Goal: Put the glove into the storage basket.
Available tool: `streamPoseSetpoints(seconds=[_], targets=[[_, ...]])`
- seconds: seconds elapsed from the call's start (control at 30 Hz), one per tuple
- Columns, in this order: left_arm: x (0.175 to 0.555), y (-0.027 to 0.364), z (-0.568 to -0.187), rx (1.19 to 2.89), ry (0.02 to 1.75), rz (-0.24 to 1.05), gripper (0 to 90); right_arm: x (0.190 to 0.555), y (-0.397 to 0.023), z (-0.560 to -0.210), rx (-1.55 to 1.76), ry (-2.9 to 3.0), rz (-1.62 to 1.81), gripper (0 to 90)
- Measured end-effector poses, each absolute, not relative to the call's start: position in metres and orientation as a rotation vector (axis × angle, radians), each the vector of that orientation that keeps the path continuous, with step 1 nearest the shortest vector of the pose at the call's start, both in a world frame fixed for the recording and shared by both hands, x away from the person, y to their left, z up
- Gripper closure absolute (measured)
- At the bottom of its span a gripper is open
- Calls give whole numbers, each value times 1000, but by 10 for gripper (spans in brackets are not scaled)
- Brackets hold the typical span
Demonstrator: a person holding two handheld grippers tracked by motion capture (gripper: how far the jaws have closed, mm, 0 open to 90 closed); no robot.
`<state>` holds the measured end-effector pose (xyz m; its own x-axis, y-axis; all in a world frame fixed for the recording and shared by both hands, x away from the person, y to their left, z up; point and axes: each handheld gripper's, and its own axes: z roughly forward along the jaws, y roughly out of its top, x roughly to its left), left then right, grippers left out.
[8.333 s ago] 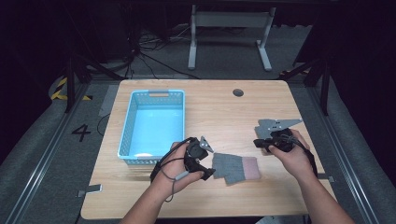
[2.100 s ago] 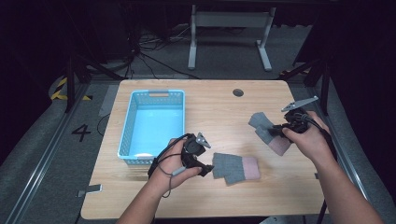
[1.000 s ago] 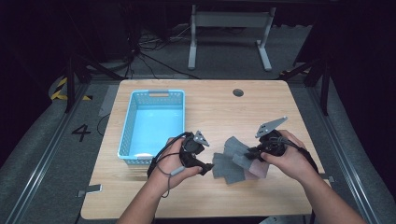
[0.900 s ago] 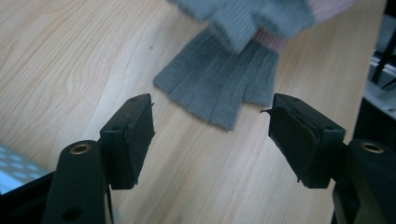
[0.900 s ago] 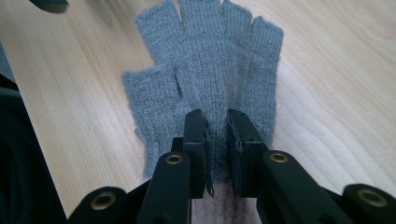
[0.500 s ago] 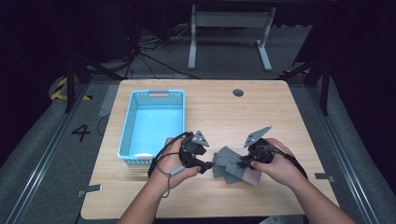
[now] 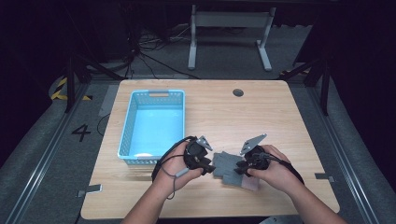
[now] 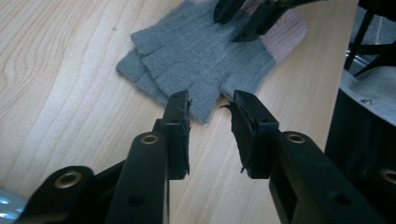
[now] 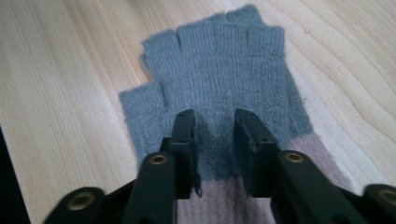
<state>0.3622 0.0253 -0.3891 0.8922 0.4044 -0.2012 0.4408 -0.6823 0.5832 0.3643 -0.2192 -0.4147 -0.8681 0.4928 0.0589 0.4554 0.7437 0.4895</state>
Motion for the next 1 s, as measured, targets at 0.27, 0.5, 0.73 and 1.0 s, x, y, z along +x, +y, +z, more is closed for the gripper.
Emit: streamPoseSetpoints(seconds=[0.27, 0.5, 0.73, 1.0], targets=[[359, 24, -392, 2404, 604, -115, 667, 361, -243, -399, 844, 2774, 914, 607], [358, 20, -393, 2445, 611, -107, 675, 361, -265, -392, 905, 2723, 926, 607], [361, 20, -392, 2465, 603, -107, 648, 361, -283, -388, 958, 2688, 895, 607], [362, 18, -395, 2491, 578, -152, 711, 361, -297, -391, 986, 2724, 800, 616]])
